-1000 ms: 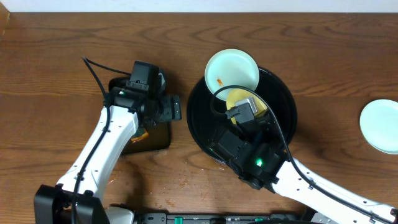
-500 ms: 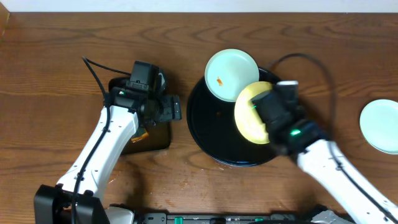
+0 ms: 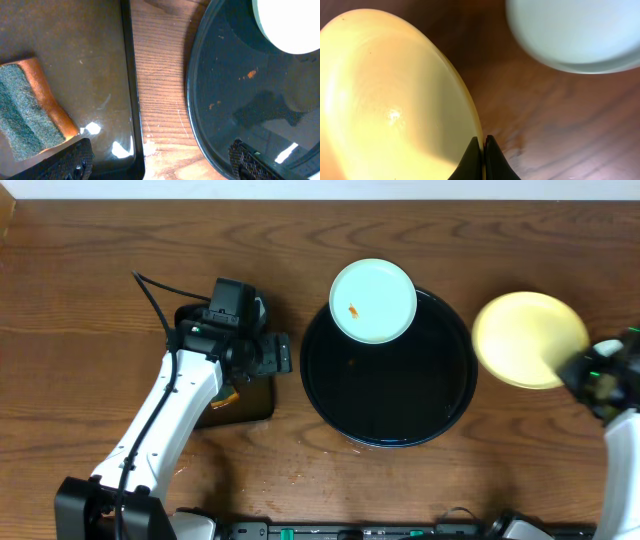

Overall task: Clean dirty plates on tray and stack at the side
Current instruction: 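Carry the yellow plate right and stack it on the pale blue plate, then move the right gripper back to the remaining pale blue plate's rim, then grasp the pale blue plate rim and slide it to the round tray center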

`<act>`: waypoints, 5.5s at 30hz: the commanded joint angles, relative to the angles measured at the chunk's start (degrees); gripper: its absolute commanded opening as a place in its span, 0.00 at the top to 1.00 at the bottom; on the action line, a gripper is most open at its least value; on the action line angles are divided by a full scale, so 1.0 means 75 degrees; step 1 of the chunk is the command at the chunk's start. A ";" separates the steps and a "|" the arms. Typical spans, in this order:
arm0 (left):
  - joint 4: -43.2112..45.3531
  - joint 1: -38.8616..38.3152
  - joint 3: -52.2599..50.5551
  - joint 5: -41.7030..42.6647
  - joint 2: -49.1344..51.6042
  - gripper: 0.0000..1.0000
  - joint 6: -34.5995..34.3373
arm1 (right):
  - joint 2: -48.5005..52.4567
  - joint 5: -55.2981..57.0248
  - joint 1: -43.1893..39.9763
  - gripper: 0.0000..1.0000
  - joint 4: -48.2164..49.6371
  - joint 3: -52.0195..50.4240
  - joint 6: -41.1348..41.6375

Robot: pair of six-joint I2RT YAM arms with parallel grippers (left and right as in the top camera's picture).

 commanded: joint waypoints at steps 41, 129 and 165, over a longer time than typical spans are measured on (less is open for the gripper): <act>-0.0020 -0.0012 0.0114 -0.0096 0.0000 0.12 0.0023 | 0.1719 -0.5391 0.0912 0.56 0.2611 0.0431 -0.2288; -0.0020 -0.0012 0.0114 -0.0096 0.0000 0.12 0.0020 | 0.4709 -0.0143 0.5703 0.53 0.2725 0.2565 -0.2515; -0.0020 -0.0012 0.0114 -0.0096 0.0000 0.12 0.0020 | 0.4503 0.0743 0.5837 0.74 -0.1475 0.1888 -0.0239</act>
